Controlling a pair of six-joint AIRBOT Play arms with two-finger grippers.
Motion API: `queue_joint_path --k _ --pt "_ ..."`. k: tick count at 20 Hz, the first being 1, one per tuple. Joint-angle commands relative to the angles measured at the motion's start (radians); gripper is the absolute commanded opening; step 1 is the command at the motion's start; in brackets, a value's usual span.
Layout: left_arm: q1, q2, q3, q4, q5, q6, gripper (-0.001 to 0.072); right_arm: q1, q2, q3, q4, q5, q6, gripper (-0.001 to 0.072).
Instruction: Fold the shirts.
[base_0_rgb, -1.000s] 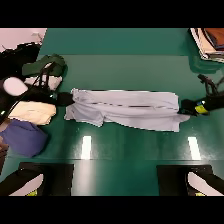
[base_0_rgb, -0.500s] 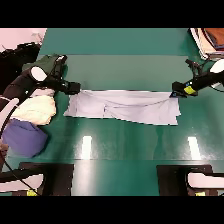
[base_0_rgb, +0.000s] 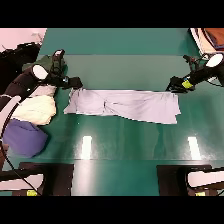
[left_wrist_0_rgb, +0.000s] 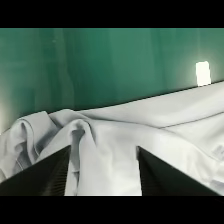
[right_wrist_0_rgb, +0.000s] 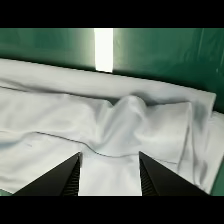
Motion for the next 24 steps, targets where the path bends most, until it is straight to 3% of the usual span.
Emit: queue_joint_path --k 1,2,3,4,5,6,8,11,15,16,17,21,24 --pt "0.001 0.027 0.057 0.026 -0.112 -0.006 0.0478 -0.064 0.046 -0.063 0.004 0.052 -0.07 0.0415" --pt "0.001 0.039 0.069 0.026 -0.131 -0.006 0.0476 -0.105 0.079 -0.115 0.004 0.042 -0.086 0.0415" --pt "0.001 0.05 0.071 0.024 -0.135 -0.008 0.043 -0.147 0.108 -0.163 0.007 0.034 -0.099 0.0415" --pt "0.001 0.058 0.071 0.021 -0.14 -0.006 0.0107 -0.2 0.135 -0.214 0.031 0.032 -0.123 0.0415" --pt "0.001 0.058 0.071 0.014 -0.145 -0.006 0.0024 -0.253 0.151 -0.256 0.072 0.033 -0.142 0.0415" --pt "0.001 0.054 0.071 0.006 -0.156 -0.008 0.0025 -0.312 0.156 -0.297 0.132 0.035 -0.164 0.044" --pt "0.0 0.043 0.071 -0.054 -0.185 -0.008 0.0024 -0.404 0.141 -0.367 0.23 0.037 -0.211 0.0572" --pt "-0.012 0.019 0.071 -0.136 -0.214 -0.008 0.0024 -0.439 0.064 -0.417 0.3 0.033 -0.249 0.0573" --pt "-0.11 -0.031 0.071 -0.136 -0.185 -0.008 0.0024 -0.344 -0.038 -0.374 0.39 0.004 -0.274 0.0571" --pt "-0.14 -0.053 0.071 -0.137 -0.163 -0.01 0.0024 -0.307 -0.057 -0.351 0.393 -0.004 -0.274 0.0548" --pt "-0.165 -0.074 0.072 -0.141 -0.135 -0.019 0.0024 -0.276 -0.071 -0.327 0.392 -0.007 -0.275 0.0478" --pt "-0.235 -0.18 0.119 -0.202 -0.078 -0.027 0.0024 -0.18 -0.079 -0.246 0.387 0.018 -0.306 0.0009" --pt "-0.285 -0.277 0.23 -0.209 -0.09 -0.039 0.0024 -0.145 -0.016 -0.172 0.388 0.046 -0.305 0.0009"
